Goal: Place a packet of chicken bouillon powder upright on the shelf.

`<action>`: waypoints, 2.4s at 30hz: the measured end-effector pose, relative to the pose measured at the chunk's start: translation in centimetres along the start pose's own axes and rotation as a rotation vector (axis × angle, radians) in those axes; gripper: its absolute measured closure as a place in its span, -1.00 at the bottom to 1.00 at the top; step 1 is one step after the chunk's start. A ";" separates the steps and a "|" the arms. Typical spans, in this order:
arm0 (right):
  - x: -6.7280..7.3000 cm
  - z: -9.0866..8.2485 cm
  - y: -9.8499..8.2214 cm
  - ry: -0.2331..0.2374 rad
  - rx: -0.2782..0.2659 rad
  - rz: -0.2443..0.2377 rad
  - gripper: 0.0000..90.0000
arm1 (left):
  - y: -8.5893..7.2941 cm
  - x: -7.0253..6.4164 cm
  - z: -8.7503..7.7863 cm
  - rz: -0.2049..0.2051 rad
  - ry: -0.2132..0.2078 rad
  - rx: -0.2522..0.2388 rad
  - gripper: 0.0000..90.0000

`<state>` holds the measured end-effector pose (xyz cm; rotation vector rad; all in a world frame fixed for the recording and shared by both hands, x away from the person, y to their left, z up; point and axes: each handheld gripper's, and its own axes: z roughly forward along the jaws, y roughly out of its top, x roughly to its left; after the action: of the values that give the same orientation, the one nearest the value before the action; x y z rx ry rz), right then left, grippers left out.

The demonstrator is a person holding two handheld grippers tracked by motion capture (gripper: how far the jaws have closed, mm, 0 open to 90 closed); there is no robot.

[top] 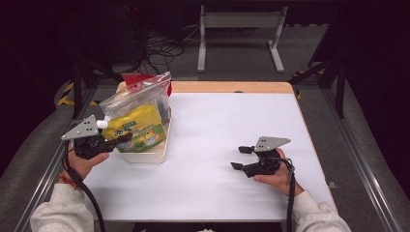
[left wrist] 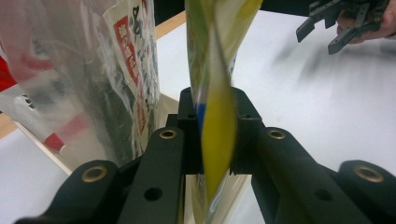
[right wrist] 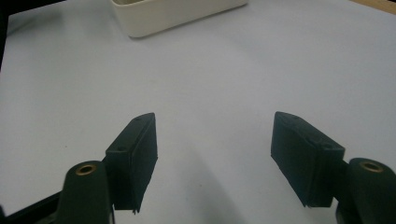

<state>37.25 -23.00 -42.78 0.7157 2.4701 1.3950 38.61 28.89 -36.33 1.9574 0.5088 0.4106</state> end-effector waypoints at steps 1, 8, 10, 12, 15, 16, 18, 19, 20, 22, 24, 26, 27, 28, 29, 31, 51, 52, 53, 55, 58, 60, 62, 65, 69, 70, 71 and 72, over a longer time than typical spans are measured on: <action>0.0 0.0 0.0 0.003 0.002 0.001 -0.29 | 0.0 0.0 -0.1 -0.002 0.036 0.006 0.65; 0.0 0.2 -0.1 0.019 0.010 0.011 -0.30 | -0.4 0.5 -0.7 0.020 0.012 -0.006 0.71; 0.0 0.2 -0.1 0.028 0.013 0.006 -0.30 | 0.0 0.4 -1.0 0.045 0.010 0.005 0.76; 0.1 0.3 -0.1 0.032 0.016 0.006 -0.30 | 0.4 0.5 -1.1 0.062 0.011 0.019 0.77; 0.0 0.4 -0.1 0.033 0.022 0.009 -0.30 | 0.6 0.7 -1.0 0.075 -0.037 0.038 0.78; 0.0 0.4 -0.1 0.033 0.024 0.010 -0.30 | 0.7 0.7 -0.9 0.076 -0.046 0.041 0.78; -0.1 0.4 -0.2 0.036 0.024 0.015 -0.30 | 0.8 0.8 -0.8 0.077 -0.057 0.050 0.79; -0.1 0.4 -0.2 0.037 0.023 0.019 -0.30 | 0.8 0.8 -0.8 0.075 -0.096 0.054 0.79; -0.1 0.4 -0.2 0.038 0.024 0.021 -0.30 | 0.8 0.9 -0.8 0.065 -0.135 0.057 0.81; -0.2 0.4 -0.2 0.040 0.024 0.023 -0.30 | 0.8 0.9 -0.8 0.064 -0.175 0.080 0.82; -0.2 0.4 -0.2 0.040 0.027 0.024 -0.30 | 0.9 0.8 -0.5 0.063 -0.173 0.096 0.82; -0.1 0.5 -0.3 0.040 0.032 0.024 -0.31 | 0.8 0.9 -0.2 0.045 -0.179 0.097 0.82; -0.1 0.6 -0.3 0.042 0.035 0.023 -0.31 | 0.7 1.0 -0.1 0.037 -0.179 0.099 0.82; -0.1 0.6 -0.3 0.042 0.038 0.021 -0.31 | 0.6 1.1 0.0 0.034 -0.180 0.098 0.82; 0.0 0.7 -0.3 0.040 0.043 0.019 -0.32 | 0.4 1.2 0.1 0.027 -0.188 0.095 0.82; 0.0 0.7 -0.3 0.043 0.045 0.019 -0.32 | 0.1 1.4 0.2 0.013 -0.185 0.096 0.82; 0.0 0.5 -0.2 0.036 0.040 0.018 -0.32 | -1.9 0.9 1.3 -0.008 -0.059 0.112 0.77; 0.0 0.5 -0.1 0.034 0.039 0.018 -0.32 | -1.9 0.8 1.3 -0.003 -0.052 0.110 0.75; -0.1 0.5 -0.1 0.031 0.037 0.018 -0.32 | -1.9 0.7 1.3 0.000 -0.041 0.107 0.74; -0.1 0.4 -0.1 0.034 0.033 0.020 -0.32 | -2.0 0.5 1.3 -0.003 -0.022 0.102 0.69; -0.1 0.4 -0.1 0.031 0.034 0.016 -0.31 | -2.1 0.2 1.2 0.000 0.010 0.085 0.62; 0.0 0.3 -0.1 0.028 0.035 0.012 -0.31 | -2.1 0.1 1.0 -0.006 0.027 0.067 0.52; 0.0 0.3 -0.1 0.027 0.033 0.011 -0.31 | -2.0 -0.1 0.8 0.000 0.031 0.058 0.50; -0.1 0.2 -0.1 0.022 0.034 0.008 -0.31 | -1.9 -0.4 0.5 0.003 0.057 0.034 0.42; -0.1 0.1 0.0 0.013 0.032 0.006 -0.31 | -1.8 -0.9 -0.1 0.006 0.102 0.014 0.39; -0.1 0.0 0.0 0.010 0.031 0.003 -0.31 | -1.8 -1.0 -0.2 0.004 0.109 0.011 0.38; -0.1 0.0 0.0 0.010 0.031 0.001 -0.31 | -1.8 -1.1 -0.2 0.004 0.111 0.007 0.37; -0.1 0.0 0.0 0.010 0.031 0.003 -0.31 | -1.8 -1.1 -0.4 0.009 0.129 0.003 0.36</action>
<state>37.31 -23.04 -42.76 0.7211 2.5040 1.3674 37.15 29.29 -37.92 1.9453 0.5833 0.5447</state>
